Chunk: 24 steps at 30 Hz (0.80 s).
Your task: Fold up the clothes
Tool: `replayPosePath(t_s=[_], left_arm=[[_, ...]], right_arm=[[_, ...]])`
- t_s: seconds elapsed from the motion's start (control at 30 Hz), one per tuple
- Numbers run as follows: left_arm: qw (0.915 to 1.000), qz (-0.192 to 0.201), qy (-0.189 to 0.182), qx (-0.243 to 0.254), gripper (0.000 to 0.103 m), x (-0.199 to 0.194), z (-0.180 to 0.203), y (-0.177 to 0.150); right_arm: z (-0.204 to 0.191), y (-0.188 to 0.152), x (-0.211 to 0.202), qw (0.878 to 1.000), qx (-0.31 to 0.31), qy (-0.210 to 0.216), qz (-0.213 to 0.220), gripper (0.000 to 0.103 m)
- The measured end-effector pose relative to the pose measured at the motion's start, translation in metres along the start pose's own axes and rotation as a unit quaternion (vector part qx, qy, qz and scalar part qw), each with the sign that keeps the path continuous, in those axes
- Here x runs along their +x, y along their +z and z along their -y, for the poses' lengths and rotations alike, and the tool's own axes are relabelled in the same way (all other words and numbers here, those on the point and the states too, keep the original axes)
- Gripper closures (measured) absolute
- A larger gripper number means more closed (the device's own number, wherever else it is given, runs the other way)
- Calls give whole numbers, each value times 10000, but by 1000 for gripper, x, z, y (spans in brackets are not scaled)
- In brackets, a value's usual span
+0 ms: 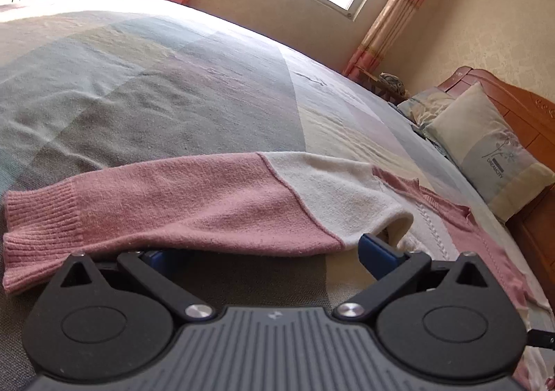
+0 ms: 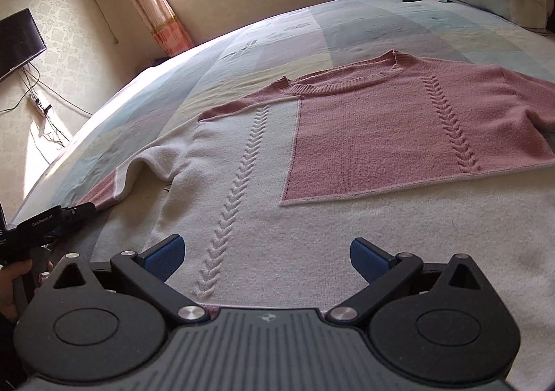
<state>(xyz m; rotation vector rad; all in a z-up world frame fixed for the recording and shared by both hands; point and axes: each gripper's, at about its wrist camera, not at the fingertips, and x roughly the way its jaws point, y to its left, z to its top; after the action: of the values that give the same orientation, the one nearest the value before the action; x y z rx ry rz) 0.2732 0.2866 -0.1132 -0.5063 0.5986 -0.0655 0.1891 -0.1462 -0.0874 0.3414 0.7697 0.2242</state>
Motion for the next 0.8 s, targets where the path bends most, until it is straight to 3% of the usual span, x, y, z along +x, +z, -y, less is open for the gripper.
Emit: replayPosePath(t_s=[0.13,0.3,0.4,0.5,0.57,0.67,0.8], left_arm=[[9958,327,-198,-832,1,-1,-24,5],[9897,438,-169,-1350,1,3,-23,6],[9904,275,-587,-1223,1,14,-13,2],[9957,493,-170,-760,1,22,-4,0],[9956,689,310,-562,1,22,-6,4],[9868,1018,833,-943,1,13,-27,10],[9847,1032,391,-1352,1,11,-38,14]], right_arm=[[-8,-9,12,9998,-47,153,-156,0],[-21,-16,20,9992,-317,88,-216,0],[-22,-16,18,9992,-296,180,-222,0],[-23,-16,18,9993,-257,151,-224,0],[-24,-16,18,9993,-263,123,-216,0],[-26,-16,13,9993,-324,96,-186,0],[-24,-15,8,9992,-384,-29,-98,0]])
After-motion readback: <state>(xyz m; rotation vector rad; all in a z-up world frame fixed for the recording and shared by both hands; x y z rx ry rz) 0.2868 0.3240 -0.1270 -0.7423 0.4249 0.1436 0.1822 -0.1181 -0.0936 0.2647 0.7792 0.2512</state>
